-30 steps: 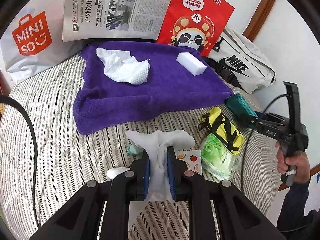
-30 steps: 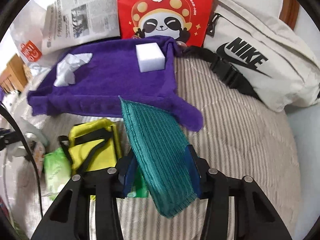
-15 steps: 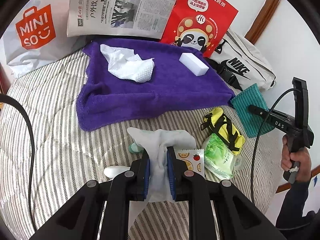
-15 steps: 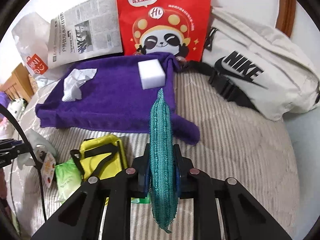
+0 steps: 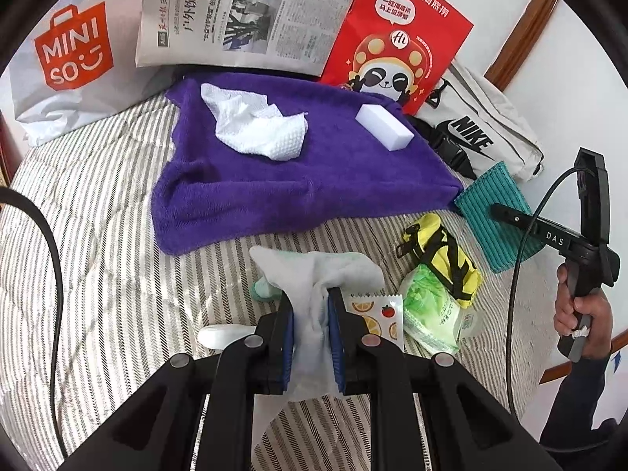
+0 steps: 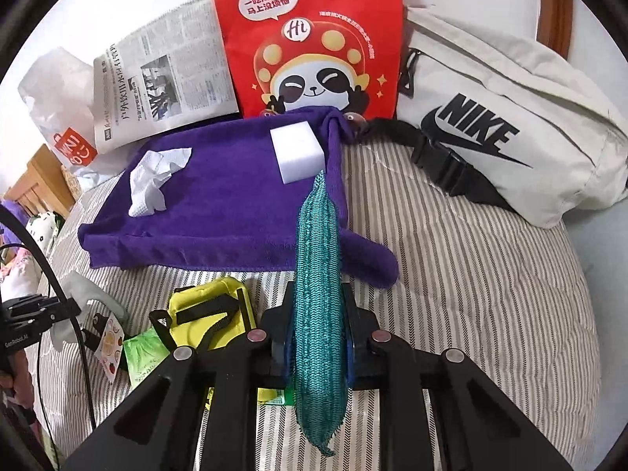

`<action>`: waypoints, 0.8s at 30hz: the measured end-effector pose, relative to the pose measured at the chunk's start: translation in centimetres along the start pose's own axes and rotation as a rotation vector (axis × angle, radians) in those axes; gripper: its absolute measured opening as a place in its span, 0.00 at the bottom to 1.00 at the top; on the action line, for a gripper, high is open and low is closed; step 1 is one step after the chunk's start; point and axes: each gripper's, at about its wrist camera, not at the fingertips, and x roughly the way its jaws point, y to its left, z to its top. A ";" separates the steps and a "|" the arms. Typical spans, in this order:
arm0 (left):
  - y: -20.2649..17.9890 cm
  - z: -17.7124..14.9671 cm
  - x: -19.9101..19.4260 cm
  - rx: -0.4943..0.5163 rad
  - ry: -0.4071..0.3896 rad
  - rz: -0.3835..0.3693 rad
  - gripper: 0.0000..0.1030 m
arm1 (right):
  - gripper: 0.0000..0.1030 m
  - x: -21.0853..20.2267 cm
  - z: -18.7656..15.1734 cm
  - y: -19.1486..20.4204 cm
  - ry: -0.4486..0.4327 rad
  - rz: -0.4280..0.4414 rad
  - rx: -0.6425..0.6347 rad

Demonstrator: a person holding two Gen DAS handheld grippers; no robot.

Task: Organize soft objects
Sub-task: 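Place the teal scrubber beside the sponge with the right gripper while the left lays the glove on the towel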

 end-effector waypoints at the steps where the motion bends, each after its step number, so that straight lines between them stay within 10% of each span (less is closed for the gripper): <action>1: 0.0 0.1 -0.2 0.001 -0.004 -0.001 0.15 | 0.18 -0.2 0.1 0.2 -0.003 0.006 0.000; 24: 0.1 4.7 -3.5 -0.001 -0.097 -0.012 0.15 | 0.18 -0.5 4.8 2.9 -0.035 0.073 -0.062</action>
